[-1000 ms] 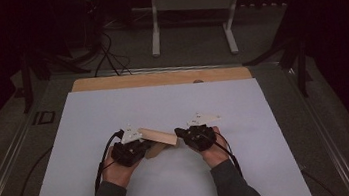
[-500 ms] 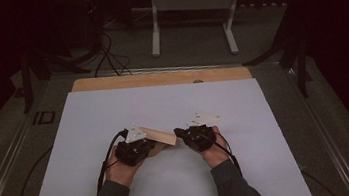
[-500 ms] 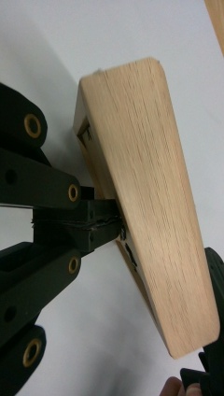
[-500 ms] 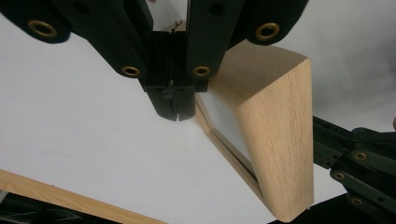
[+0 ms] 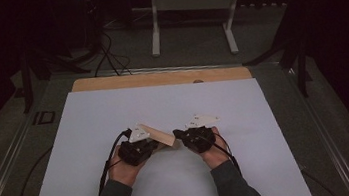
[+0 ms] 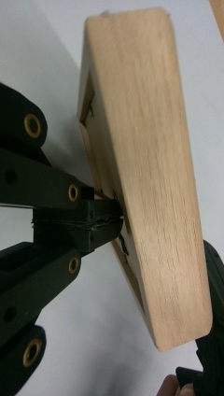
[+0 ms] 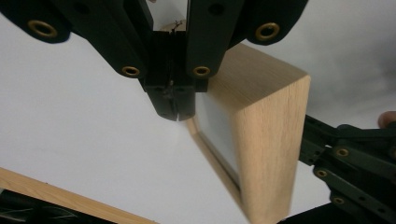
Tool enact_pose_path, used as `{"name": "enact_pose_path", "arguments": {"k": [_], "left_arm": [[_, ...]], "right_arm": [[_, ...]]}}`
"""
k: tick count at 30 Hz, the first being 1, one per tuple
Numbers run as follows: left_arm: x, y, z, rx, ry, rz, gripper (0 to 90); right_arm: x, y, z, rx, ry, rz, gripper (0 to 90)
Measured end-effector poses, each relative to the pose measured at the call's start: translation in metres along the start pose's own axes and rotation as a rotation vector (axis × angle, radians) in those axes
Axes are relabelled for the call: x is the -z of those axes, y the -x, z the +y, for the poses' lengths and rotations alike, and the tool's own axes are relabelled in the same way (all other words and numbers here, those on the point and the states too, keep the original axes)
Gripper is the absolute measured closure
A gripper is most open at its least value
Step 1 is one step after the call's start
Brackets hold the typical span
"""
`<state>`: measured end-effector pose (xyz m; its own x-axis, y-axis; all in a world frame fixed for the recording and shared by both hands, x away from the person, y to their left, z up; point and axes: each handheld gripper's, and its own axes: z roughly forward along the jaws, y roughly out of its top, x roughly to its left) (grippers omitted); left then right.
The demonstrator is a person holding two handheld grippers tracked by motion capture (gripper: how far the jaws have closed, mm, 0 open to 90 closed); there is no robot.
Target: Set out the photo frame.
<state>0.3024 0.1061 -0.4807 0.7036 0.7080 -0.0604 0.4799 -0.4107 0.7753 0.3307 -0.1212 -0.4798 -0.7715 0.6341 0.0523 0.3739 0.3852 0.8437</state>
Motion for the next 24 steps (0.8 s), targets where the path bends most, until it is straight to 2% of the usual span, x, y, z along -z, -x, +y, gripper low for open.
{"name": "enact_pose_path", "arguments": {"k": [24], "left_arm": [[-0.0072,-0.0084,-0.0004,0.013,-0.018,0.015,89.3]], "right_arm": [[-0.0024,-0.0085,0.0007,0.018,-0.008,0.028,89.6]]}}
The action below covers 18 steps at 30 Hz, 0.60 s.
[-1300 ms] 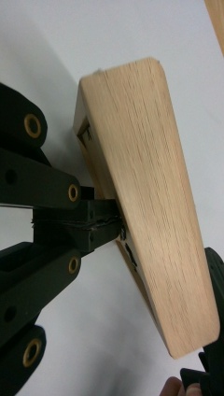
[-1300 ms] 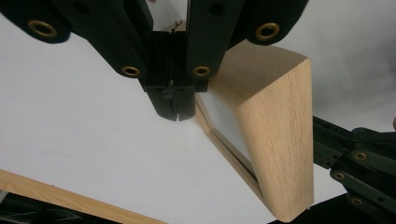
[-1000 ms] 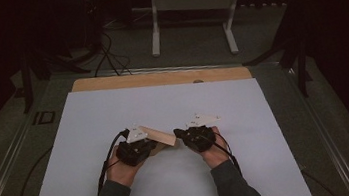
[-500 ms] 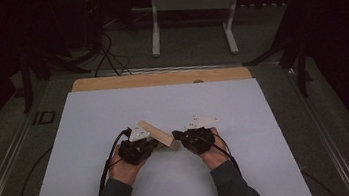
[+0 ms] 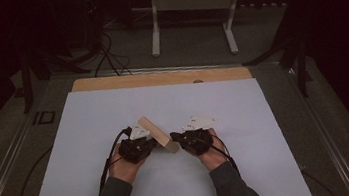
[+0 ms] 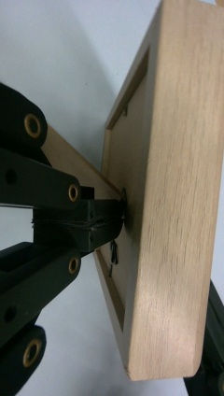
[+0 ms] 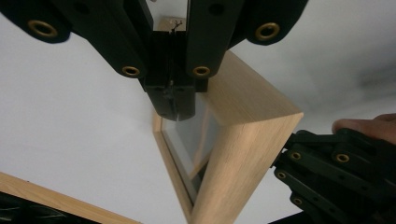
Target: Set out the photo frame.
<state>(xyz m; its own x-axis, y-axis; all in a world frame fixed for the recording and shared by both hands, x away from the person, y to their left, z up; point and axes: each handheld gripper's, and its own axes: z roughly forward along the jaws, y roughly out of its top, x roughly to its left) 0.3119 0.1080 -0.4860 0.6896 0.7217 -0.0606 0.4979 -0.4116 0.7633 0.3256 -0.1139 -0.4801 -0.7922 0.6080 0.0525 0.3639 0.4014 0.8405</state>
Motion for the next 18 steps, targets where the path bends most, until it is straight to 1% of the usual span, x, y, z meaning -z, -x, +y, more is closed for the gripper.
{"name": "enact_pose_path", "arguments": {"k": [12,18], "left_arm": [[-0.0025,-0.0060,0.0013,0.002,-0.003,0.001,89.3],[-0.0048,-0.0076,0.0027,0.010,0.001,0.003,89.3]], "right_arm": [[-0.0025,-0.0049,0.0008,0.011,-0.004,0.015,89.6],[-0.0033,-0.0071,0.0009,0.016,-0.007,0.019,89.6]]}}
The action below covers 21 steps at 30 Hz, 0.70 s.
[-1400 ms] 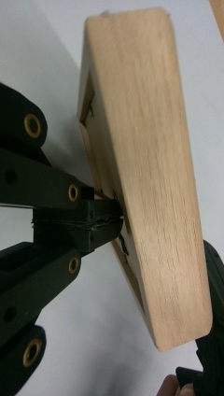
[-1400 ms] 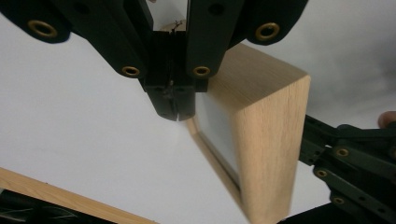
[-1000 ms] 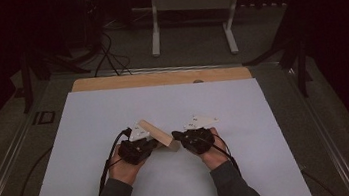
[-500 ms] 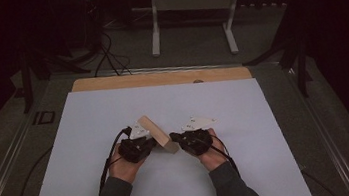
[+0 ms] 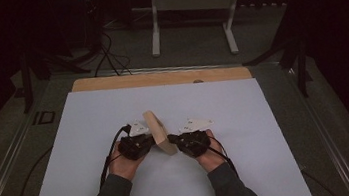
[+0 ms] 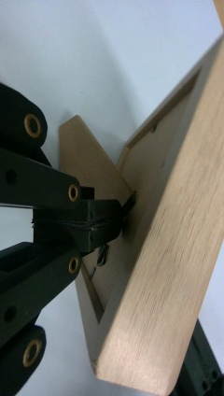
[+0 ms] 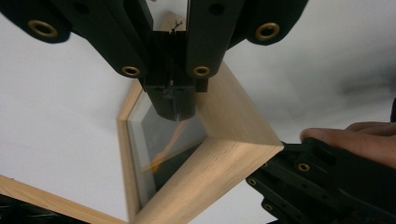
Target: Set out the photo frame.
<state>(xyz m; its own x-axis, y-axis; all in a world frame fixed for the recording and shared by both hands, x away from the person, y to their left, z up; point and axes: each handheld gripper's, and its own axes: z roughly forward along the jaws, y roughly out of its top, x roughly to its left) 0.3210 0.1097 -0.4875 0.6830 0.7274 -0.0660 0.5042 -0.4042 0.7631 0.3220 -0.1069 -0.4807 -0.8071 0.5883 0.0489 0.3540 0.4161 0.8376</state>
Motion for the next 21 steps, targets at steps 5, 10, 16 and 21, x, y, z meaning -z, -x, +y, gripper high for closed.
{"name": "enact_pose_path", "arguments": {"k": [5,10,16,21], "left_arm": [[-0.002,-0.002,0.001,0.004,-0.008,-0.005,89.2],[-0.002,-0.005,0.001,0.009,-0.011,-0.005,89.2],[-0.003,-0.009,0.001,0.010,-0.016,-0.002,89.2],[-0.003,-0.011,0.000,0.019,-0.016,0.002,89.1]], "right_arm": [[-0.001,-0.002,0.000,0.009,-0.003,0.009,89.6],[-0.003,-0.004,0.000,0.013,-0.005,0.016,89.6],[-0.005,-0.007,0.000,0.018,-0.010,0.022,89.5],[-0.008,-0.009,0.000,0.027,-0.010,0.028,89.5]]}}
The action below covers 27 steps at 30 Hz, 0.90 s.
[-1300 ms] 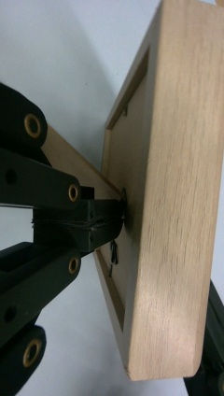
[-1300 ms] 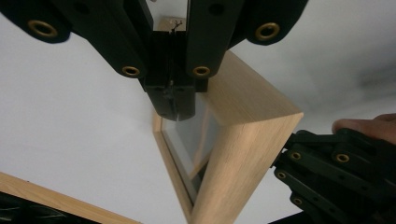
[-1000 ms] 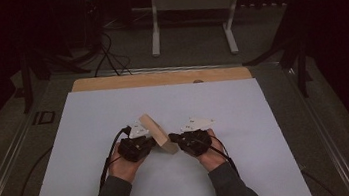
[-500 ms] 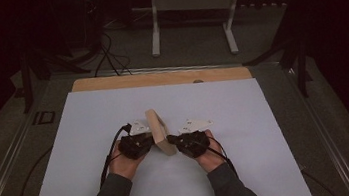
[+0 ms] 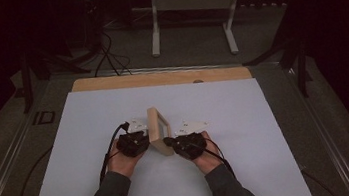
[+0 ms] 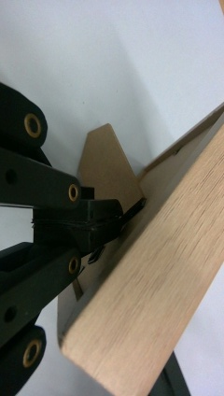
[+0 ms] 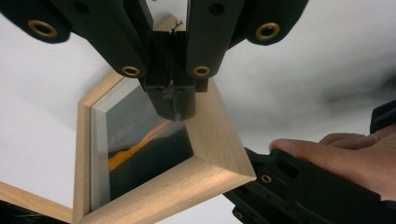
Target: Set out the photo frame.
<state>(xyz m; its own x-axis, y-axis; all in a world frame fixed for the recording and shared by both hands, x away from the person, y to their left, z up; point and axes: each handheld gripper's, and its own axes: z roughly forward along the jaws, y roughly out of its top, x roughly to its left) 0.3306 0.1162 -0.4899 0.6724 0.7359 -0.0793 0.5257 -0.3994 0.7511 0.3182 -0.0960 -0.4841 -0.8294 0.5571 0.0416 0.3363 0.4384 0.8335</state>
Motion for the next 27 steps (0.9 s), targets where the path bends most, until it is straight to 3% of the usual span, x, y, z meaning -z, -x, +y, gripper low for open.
{"name": "enact_pose_path", "arguments": {"k": [27], "left_arm": [[-0.0006,-0.0044,-0.0008,0.003,0.006,-0.007,87.7]], "right_arm": [[-0.0016,-0.0057,0.0015,0.003,0.001,-0.001,89.6]]}}
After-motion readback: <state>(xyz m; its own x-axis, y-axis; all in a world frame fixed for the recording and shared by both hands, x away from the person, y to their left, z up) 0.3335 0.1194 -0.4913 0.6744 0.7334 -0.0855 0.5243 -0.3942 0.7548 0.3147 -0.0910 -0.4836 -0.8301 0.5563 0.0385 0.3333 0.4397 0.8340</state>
